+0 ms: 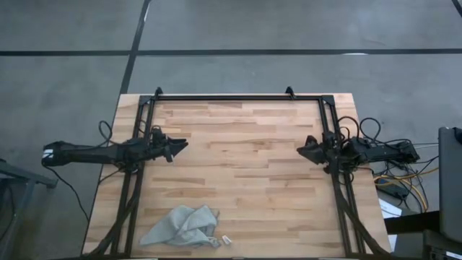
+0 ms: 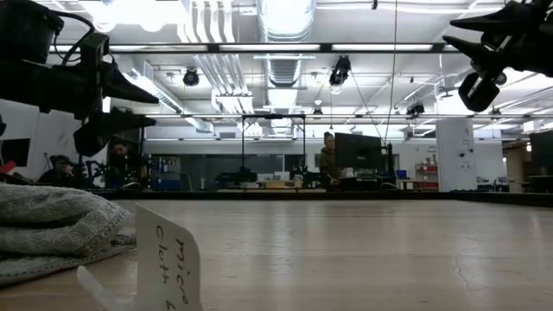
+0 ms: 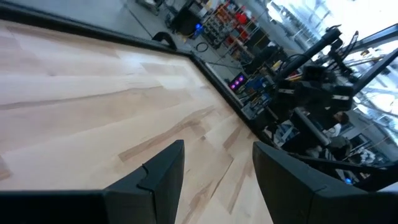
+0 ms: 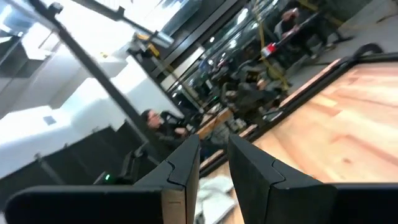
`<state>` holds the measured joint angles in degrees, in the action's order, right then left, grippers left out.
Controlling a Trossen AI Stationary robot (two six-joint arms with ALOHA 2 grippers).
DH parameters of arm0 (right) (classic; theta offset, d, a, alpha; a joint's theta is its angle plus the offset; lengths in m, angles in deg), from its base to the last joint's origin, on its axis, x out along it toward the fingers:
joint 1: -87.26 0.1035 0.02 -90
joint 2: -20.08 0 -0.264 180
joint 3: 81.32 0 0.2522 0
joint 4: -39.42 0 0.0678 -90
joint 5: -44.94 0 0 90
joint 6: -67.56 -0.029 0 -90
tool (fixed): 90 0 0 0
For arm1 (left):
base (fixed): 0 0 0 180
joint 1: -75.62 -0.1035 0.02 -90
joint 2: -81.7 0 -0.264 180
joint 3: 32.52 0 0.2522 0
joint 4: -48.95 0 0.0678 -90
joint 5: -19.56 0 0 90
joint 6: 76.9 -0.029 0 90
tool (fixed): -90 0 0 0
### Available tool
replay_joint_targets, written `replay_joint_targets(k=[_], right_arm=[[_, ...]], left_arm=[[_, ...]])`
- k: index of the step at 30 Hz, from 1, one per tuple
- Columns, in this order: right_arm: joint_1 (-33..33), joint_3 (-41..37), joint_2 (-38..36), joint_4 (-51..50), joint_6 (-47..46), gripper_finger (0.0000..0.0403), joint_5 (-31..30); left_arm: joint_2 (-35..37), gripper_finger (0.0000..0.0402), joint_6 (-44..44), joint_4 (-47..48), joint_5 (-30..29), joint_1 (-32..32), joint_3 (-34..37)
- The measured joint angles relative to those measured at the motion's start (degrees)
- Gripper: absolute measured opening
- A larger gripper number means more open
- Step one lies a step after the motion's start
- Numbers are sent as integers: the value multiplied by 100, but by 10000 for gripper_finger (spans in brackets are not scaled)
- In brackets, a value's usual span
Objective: Fold microfiber towels
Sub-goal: Prepare the microfiber cloth on the table
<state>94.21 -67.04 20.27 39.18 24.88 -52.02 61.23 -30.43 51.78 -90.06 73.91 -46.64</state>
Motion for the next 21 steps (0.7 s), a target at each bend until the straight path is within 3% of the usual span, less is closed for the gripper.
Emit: replay_joint_targets(k=[12, 21], right_arm=[[-1, 1, 429, 1304, 367, 82, -481], [-8, 334, 1271, 1632, 481, 82, -523]], left_arm=[[1, 195, -1445, -797, 62, -2, -489], [4, 195, -2801, -955, 953, -2, -1278]])
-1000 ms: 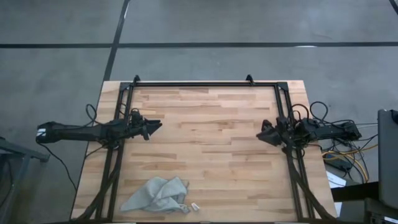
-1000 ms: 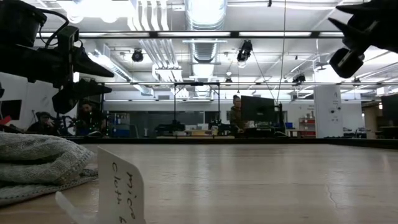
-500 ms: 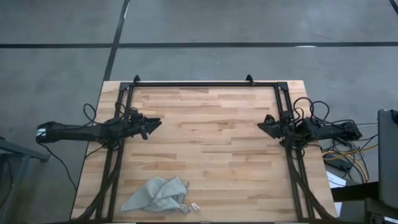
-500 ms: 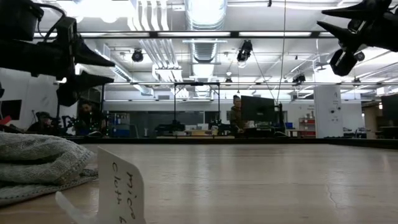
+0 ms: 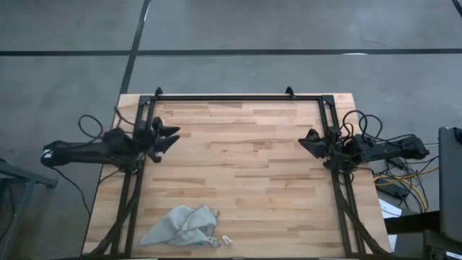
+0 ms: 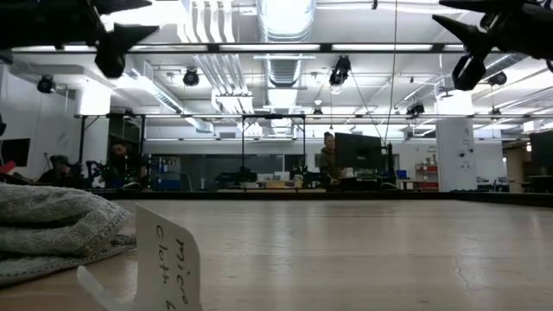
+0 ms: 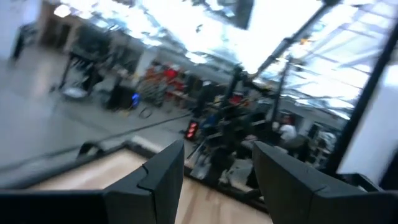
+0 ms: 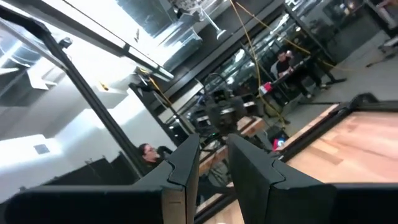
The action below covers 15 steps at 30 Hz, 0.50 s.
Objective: Fold microfiber towels
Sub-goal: Prepare the microfiber cloth on the table
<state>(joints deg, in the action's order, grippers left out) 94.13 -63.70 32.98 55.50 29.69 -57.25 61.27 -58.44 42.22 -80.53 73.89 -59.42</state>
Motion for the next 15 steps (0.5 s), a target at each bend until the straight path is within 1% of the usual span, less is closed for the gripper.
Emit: replay_joint_targets(k=[2, 4, 7, 11, 15], right_arm=[[-2, 267, 273, 14, 301, 82, -2], [-2, 579, 614, 11, 623, 82, -2], [-2, 1090, 1156, -112, 1120, 82, -6], [-2, 1820, 1858, -682, 1629, 82, -7], [-2, 2503, 2488, -1360, 1716, 82, -126]], left_arm=[[0, 195, -280, 127, 190, 0, -197], [0, 195, -562, 504, 273, 0, -440], [-1, 195, -777, 1548, 280, 0, -877], [-49, 195, -659, 3137, 342, 0, -1570], [-145, 195, -238, 4392, 609, 2, -2280]])
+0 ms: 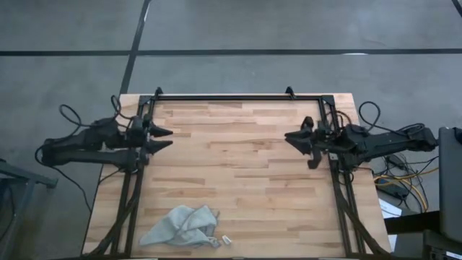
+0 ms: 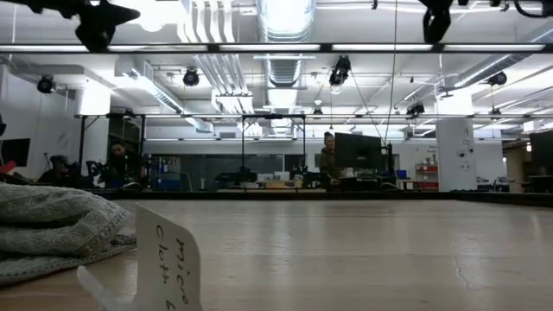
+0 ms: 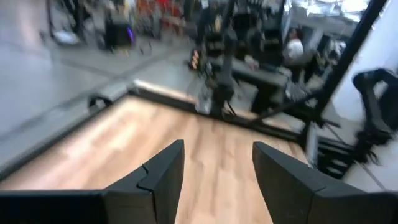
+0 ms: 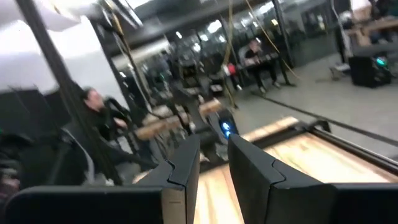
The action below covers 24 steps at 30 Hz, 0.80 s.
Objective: Fold microfiber towels
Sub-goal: Prepare the microfiber cloth on the table
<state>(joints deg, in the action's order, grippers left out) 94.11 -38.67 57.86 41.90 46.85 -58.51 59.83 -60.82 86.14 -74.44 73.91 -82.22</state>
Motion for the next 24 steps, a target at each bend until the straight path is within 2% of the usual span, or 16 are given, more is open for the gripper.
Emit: replay_joint_targets(k=[4, 9, 14, 19, 24], right_arm=[[0, 583, 524, -551, 223, 82, -55], [0, 1058, 1072, -848, 553, 82, -325], [0, 1362, 1475, -1057, 589, 82, -325], [-2, 1493, 1715, -1045, 860, 82, -326], [-2, 1497, 1759, -1050, 891, 82, -324]], left_arm=[[-107, 195, 247, 1167, 361, 2, -603], [-237, 195, 753, 2011, 829, 2, -1009], [-349, 195, 1204, 2175, 1715, 2, -973], [-580, 195, 1456, 2408, 3063, 2, -907], [-791, 195, 1183, 2833, 3339, 7, -904]])
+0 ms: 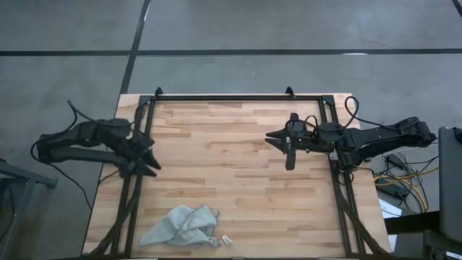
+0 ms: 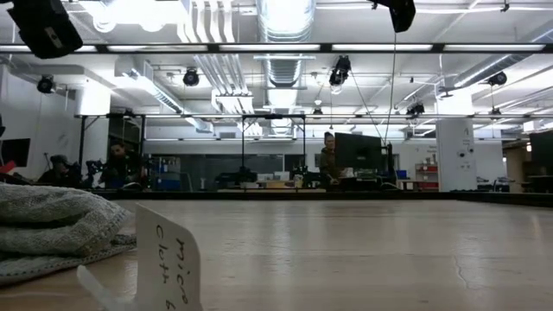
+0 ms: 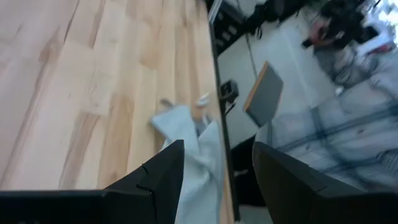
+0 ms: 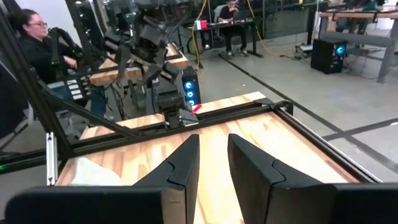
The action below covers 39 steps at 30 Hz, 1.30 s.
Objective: Fold microfiber towels
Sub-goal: Prepare the microfiber cloth on the table
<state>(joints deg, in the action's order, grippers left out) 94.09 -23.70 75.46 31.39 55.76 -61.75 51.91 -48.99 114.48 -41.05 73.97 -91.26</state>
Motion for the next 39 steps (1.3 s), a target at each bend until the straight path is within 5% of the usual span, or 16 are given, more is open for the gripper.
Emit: replay_joint_targets(k=[7, 14, 24, 39], right_arm=[[2, 0, -2, -3, -584, 79, 3], [-11, -2, 245, -90, -483, 68, -10], [-106, 106, 777, -88, -458, 75, 5], [-237, 2578, 2345, -1990, 556, 81, -104]], left_arm=[[-279, 195, -602, 117, -31, 39, 3], [-532, 193, -1454, 112, -705, 243, -53], [-707, 158, -1562, 695, -1416, 772, -497], [-1158, 148, -510, 964, -1587, 1366, -834]])
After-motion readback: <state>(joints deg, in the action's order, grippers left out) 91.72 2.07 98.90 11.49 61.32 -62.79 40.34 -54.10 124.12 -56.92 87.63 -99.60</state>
